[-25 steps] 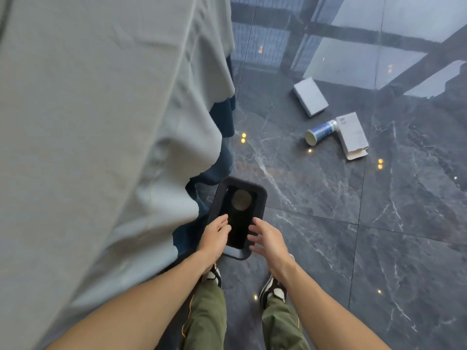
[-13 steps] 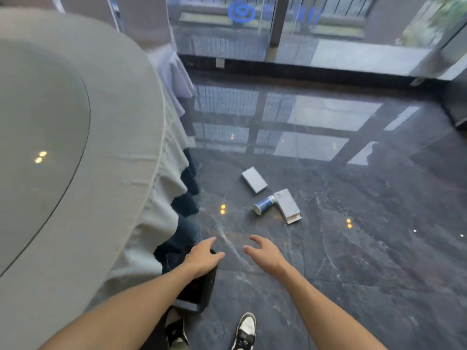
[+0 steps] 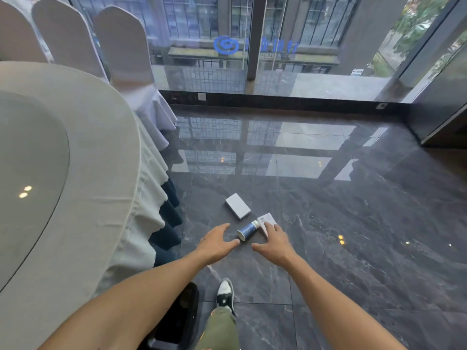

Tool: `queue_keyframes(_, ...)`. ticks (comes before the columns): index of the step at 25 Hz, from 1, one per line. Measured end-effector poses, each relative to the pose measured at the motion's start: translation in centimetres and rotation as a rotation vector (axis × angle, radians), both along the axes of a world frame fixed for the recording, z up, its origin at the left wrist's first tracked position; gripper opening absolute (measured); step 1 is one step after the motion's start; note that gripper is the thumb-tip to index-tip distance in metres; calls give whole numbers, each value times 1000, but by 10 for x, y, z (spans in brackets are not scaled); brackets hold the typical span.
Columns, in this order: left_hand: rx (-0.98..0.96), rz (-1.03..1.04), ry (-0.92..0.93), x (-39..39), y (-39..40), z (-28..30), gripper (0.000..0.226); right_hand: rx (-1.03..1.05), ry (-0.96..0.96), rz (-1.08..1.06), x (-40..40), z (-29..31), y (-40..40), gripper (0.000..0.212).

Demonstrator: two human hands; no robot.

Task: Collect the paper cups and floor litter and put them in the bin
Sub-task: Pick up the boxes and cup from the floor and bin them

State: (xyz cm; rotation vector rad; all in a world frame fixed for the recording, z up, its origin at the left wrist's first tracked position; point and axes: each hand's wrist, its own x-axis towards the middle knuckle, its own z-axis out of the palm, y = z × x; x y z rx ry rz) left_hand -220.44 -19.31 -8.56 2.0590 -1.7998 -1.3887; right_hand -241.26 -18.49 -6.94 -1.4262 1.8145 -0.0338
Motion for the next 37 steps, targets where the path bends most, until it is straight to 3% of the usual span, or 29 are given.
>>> queue_keyframes(6, 60, -70, 8, -21, -89, -44, 78, 50, 77, 0, -37, -33, -88, 84)
queue_keyframes(10, 77, -103, -139, -34, -147, -71, 86, 77, 190, 38, -54, -59, -145, 77)
queue_keyframes(15, 66, -190, -242, -41, -224, -93, 82, 116, 189, 52, -68, -85, -210, 68)
queue_keyframes(18, 131, -135, -264, -43, -245, -112, 84, 174, 162, 55, -73, -102, -228, 59)
queue_keyframes(24, 264, -25, -177, -50, -278, -165, 81, 202, 219, 88, -96, -153, -262, 77)
queue_keyframes(30, 322, 162, -20, -82, -310, -281, 81, 257, 202, 92, -119, -279, -307, 71)
queue_keyframes(34, 280, 164, -68, -110, -341, -409, 75, 293, 167, 48, -141, -419, -337, 75)
queue_keyframes(37, 280, 278, -12, -129, -367, -516, 74, 259, 145, 27, -153, -532, -354, 76)
